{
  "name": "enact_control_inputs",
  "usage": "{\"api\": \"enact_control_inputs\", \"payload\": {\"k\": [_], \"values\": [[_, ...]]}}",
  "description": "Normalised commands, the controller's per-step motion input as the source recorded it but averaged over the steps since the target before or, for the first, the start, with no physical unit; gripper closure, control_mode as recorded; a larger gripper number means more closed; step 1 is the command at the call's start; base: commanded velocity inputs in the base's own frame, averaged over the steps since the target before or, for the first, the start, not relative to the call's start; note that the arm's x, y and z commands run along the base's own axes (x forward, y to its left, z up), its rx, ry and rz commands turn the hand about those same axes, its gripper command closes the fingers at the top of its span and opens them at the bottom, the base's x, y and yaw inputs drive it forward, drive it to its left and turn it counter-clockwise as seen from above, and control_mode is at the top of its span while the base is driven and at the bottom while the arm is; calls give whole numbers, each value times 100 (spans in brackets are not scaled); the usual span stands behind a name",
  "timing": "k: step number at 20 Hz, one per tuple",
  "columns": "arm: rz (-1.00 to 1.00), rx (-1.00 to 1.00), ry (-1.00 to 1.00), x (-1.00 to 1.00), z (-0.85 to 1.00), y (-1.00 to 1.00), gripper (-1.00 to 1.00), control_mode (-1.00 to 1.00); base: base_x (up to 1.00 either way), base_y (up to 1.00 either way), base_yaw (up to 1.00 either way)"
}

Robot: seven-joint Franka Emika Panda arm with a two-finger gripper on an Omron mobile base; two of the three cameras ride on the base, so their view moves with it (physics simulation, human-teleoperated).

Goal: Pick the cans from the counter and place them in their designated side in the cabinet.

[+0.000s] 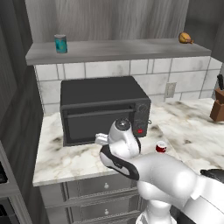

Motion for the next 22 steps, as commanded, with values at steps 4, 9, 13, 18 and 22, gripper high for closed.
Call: {"api": "enact_control_inputs", "payload": {"k": [4,9,13,18,22], "values": [[-1,0,1,11,-13,1,-100,-100,0,0,0],[-1,0,1,8,-13,0,-100,-100,0,0,0],[0,0,0,7,-13,0,-100,-100,0,0,0],[0,0,1,6,-14,0,100,-100,0,0,0],[0,1,0,1,-11,0,100,-100,0,0,0]]}}
